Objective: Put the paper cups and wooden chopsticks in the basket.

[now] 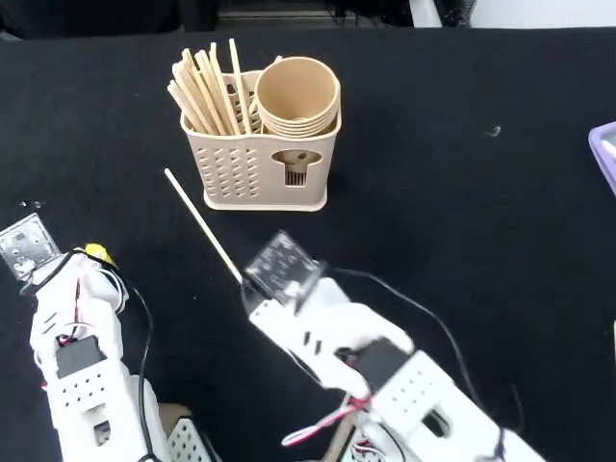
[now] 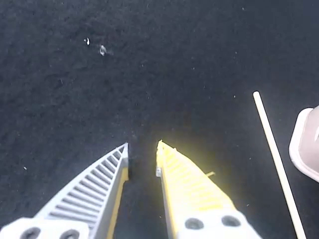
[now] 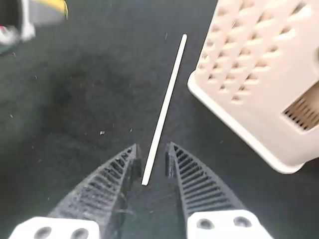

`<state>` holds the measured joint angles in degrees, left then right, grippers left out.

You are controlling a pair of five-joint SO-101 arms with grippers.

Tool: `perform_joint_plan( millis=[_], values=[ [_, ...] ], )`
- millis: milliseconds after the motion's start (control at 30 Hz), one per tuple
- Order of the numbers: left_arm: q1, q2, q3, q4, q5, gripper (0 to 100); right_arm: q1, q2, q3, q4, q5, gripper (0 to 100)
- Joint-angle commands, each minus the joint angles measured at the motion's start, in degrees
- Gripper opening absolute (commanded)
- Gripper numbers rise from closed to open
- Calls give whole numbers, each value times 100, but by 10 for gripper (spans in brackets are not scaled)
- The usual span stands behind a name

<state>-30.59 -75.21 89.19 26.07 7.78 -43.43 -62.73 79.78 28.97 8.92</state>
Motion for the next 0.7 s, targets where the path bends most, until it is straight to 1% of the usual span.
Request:
perform_joint_plan(
  millis=[0,200,367,467,667],
  values=[
    [-48,18,-40,-141,70,102,-88,1771,-945,-580,53,102],
    [-48,18,-40,-123,35,102,-211,4400,-2554,-580,-185,103],
    [-48,18,-40,-114,35,102,-176,5965,-3565,-571,-158,103],
    [-48,18,-40,-114,35,102,-176,6545,-3916,-554,-149,103],
    [-57,18,-40,-114,44,102,-158,6800,-4523,413,-132,103]
  ],
)
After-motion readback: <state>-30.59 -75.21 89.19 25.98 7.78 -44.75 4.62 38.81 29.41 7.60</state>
